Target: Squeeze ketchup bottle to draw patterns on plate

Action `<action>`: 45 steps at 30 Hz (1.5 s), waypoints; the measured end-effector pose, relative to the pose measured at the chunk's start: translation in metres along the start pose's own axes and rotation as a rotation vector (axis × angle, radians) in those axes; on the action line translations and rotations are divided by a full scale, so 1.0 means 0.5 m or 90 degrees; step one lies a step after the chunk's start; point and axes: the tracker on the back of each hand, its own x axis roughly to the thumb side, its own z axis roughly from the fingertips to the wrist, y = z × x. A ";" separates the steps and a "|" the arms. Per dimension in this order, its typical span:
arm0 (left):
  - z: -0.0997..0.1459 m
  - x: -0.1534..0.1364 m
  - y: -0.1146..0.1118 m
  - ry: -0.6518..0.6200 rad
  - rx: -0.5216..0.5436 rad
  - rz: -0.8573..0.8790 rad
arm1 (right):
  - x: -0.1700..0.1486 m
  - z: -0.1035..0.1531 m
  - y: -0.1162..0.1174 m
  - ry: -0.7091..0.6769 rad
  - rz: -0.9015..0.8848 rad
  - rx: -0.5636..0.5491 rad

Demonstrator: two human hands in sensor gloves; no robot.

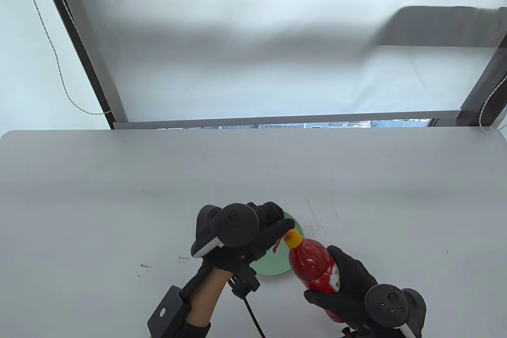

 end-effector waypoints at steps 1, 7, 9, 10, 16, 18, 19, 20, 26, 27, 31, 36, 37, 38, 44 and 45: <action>-0.002 -0.001 -0.002 -0.016 -0.010 0.017 | -0.001 0.000 0.000 -0.001 0.001 -0.001; -0.001 -0.016 0.004 -0.048 -0.045 0.102 | -0.004 0.000 -0.001 0.005 -0.004 -0.003; 0.003 -0.021 0.009 -0.021 -0.016 0.105 | -0.004 -0.001 -0.002 0.007 -0.006 -0.005; 0.005 -0.020 0.009 -0.004 -0.006 0.097 | -0.004 -0.001 -0.002 0.007 -0.006 -0.006; -0.001 0.000 -0.014 0.030 -0.002 0.011 | -0.003 -0.001 0.001 0.002 -0.002 -0.002; -0.004 0.005 -0.018 0.012 -0.013 0.024 | -0.004 0.000 0.002 0.003 0.001 0.001; -0.005 0.006 -0.020 -0.002 -0.025 0.037 | -0.006 -0.001 0.002 0.007 -0.003 0.004; -0.006 0.006 -0.020 -0.018 -0.039 0.056 | -0.006 -0.001 0.002 0.007 -0.004 0.004; -0.005 0.006 -0.014 -0.057 -0.091 0.114 | -0.007 -0.002 0.001 0.008 -0.001 0.005; -0.004 0.008 -0.013 -0.050 -0.081 0.093 | -0.007 -0.002 0.001 0.009 -0.004 0.006; 0.002 0.020 -0.015 0.011 -0.015 0.044 | -0.007 -0.003 0.002 0.012 -0.008 0.007; 0.000 0.042 -0.028 0.003 -0.027 -0.013 | -0.008 -0.003 0.003 0.012 0.000 0.011; -0.001 0.044 -0.029 -0.007 -0.036 -0.009 | -0.008 -0.003 0.003 0.012 -0.001 0.011; -0.002 0.046 -0.030 -0.026 -0.046 -0.001 | -0.009 -0.003 0.003 0.013 -0.002 0.013; -0.005 0.036 -0.028 -0.084 -0.100 0.085 | -0.009 -0.004 0.003 0.011 -0.003 0.014; -0.004 0.034 -0.026 -0.079 -0.091 0.094 | -0.009 -0.004 0.004 0.012 -0.005 0.013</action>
